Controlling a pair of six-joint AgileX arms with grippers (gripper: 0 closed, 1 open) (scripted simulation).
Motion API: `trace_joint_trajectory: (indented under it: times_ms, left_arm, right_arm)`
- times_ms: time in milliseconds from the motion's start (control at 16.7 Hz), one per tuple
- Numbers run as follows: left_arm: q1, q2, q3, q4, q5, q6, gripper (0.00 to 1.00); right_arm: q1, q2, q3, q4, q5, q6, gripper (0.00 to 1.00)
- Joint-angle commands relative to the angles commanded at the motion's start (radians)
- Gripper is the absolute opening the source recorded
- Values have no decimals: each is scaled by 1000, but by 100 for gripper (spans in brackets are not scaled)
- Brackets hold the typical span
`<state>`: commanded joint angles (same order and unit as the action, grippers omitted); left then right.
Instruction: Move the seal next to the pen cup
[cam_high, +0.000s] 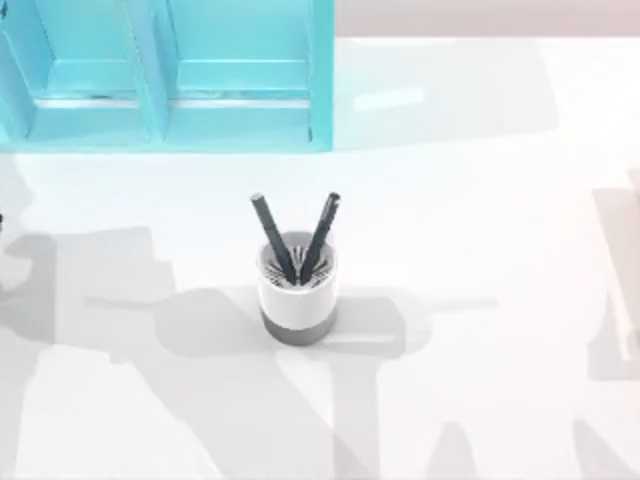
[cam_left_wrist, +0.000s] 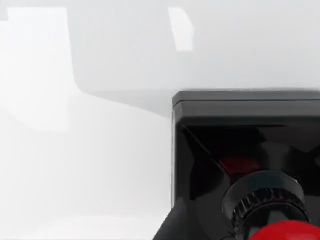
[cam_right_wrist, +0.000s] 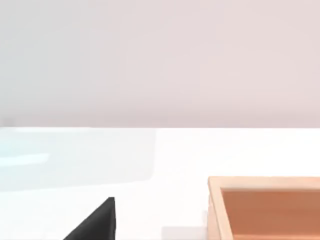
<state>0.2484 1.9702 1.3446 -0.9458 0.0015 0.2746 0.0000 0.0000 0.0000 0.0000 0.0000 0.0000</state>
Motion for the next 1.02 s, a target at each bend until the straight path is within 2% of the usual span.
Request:
trace_joint_trajectory:
  times_ms: [300,900,1020]
  left_arm:
    - [0,0,0,0,0,0,2]
    - [-4,-1,3,-3,0,-1,0]
    - [-36,-4,39,-39,0,-33,0]
  right_arm:
    - [0,0,0,0,0,0,100]
    - [0,0,0,0,0,0,100]
    - [0,0,0,0,0,0,100]
